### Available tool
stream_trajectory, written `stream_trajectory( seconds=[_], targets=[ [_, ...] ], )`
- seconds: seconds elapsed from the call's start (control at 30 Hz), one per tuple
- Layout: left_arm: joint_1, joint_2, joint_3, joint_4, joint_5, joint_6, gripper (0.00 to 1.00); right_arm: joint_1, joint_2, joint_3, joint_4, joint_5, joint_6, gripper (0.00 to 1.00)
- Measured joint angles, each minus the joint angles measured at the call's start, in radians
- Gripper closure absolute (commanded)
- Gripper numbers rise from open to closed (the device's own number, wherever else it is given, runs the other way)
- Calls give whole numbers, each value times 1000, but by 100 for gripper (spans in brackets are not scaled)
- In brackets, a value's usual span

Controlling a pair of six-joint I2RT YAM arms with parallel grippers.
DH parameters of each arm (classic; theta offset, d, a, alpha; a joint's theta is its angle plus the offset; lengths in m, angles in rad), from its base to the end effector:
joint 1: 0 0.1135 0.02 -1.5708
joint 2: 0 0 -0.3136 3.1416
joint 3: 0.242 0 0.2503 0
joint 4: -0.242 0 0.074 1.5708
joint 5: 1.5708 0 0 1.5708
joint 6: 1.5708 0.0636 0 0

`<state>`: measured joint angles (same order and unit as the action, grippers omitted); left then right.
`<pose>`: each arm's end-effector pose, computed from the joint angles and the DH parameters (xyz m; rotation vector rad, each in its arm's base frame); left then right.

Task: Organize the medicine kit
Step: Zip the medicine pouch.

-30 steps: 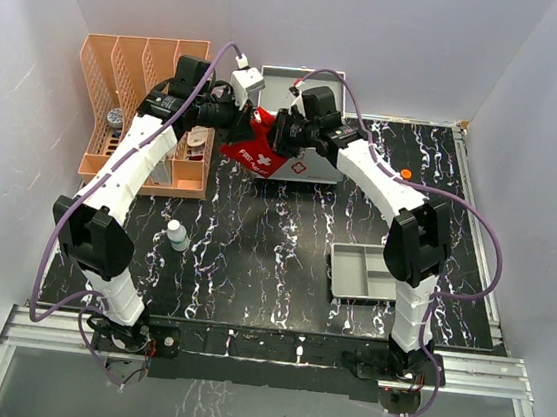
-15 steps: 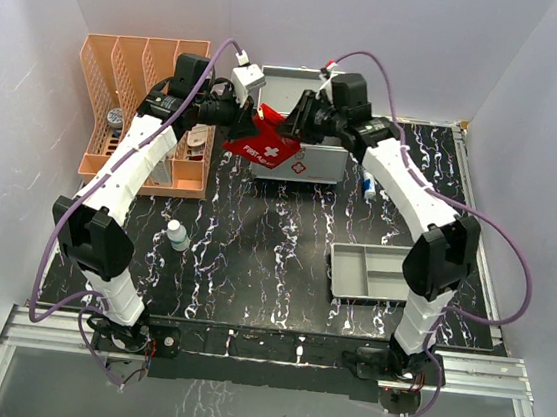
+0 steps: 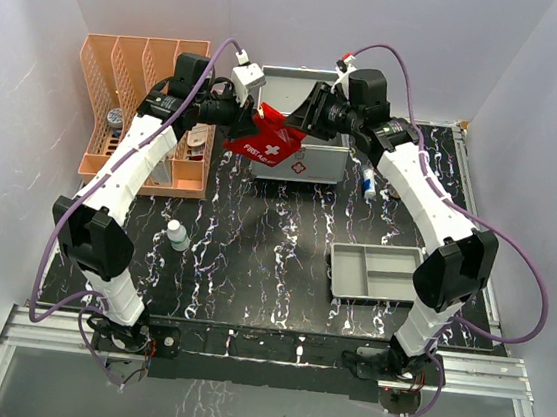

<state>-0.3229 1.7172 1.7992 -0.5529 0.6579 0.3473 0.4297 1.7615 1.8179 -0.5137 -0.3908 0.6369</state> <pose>0.3801 -0.1682 0.4470 1.0282 1.7100 -0.6520 0.3879 0.2044 0.4364 -0.0410 2.1601 1.0440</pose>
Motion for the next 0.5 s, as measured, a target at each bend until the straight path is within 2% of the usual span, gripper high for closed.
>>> stream_trajectory(
  seconds=[0.23, 0.5],
  targets=[
    [0, 0, 0, 5, -5, 0, 100, 10, 2, 2, 30, -15, 39, 69],
    [0, 0, -2, 6, -15, 1, 100, 51, 40, 29, 75, -53, 80, 71]
  ],
)
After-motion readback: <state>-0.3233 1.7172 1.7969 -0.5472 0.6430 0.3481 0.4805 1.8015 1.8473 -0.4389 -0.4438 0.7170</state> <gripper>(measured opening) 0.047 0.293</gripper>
